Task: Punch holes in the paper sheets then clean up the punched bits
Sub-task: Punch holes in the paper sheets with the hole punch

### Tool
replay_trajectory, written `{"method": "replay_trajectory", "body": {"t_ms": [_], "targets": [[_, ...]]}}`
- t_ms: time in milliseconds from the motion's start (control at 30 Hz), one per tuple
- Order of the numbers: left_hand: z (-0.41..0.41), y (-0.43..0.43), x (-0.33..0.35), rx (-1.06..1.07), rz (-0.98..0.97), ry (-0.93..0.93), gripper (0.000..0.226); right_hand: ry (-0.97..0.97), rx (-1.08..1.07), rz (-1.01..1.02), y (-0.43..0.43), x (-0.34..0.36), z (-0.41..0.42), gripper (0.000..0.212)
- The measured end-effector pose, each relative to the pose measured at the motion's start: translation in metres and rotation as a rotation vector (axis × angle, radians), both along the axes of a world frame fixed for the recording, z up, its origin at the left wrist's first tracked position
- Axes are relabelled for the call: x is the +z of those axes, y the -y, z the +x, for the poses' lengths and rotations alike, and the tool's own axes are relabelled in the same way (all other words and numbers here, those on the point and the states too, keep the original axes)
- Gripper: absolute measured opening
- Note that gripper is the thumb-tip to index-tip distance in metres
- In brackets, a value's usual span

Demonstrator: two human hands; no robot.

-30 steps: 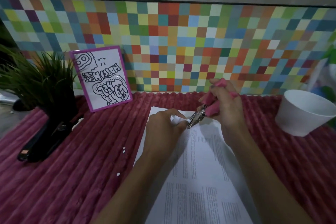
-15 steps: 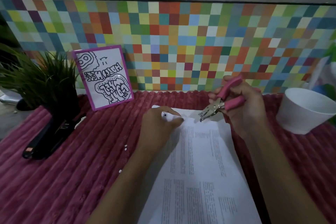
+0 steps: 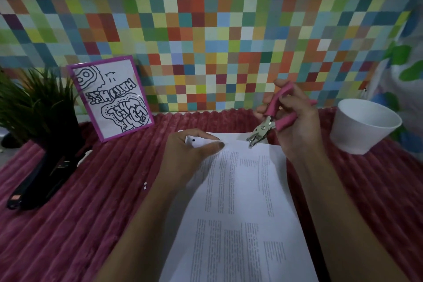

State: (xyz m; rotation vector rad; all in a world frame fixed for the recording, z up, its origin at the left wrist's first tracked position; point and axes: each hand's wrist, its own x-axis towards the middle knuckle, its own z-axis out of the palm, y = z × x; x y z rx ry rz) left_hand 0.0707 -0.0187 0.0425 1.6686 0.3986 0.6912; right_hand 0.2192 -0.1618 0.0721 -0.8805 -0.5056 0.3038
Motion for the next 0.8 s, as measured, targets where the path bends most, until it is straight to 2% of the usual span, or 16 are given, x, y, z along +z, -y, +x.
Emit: {"method": "replay_trajectory", "body": {"t_ms": [200, 400, 500, 800], "targets": [[-0.0008, -0.0002, -0.0002, -0.019, 0.003, 0.018, 0.004, -0.039, -0.054, -0.045, 0.0020, -0.0004, 0.0023, 0.024], [-0.0009, -0.0003, 0.0000, -0.049, 0.002, 0.020, 0.005, -0.043, -0.188, -0.075, 0.0033, -0.0013, -0.0006, 0.056], [-0.0015, -0.0003, 0.0009, -0.060, -0.017, 0.010, 0.006, -0.077, -0.223, -0.037, 0.0048, -0.0022, 0.0012, 0.062], [-0.0006, -0.0010, -0.0002, -0.070, -0.047, -0.010, 0.005, -0.055, -0.304, 0.006, -0.0008, -0.0022, -0.0016, 0.055]]}}
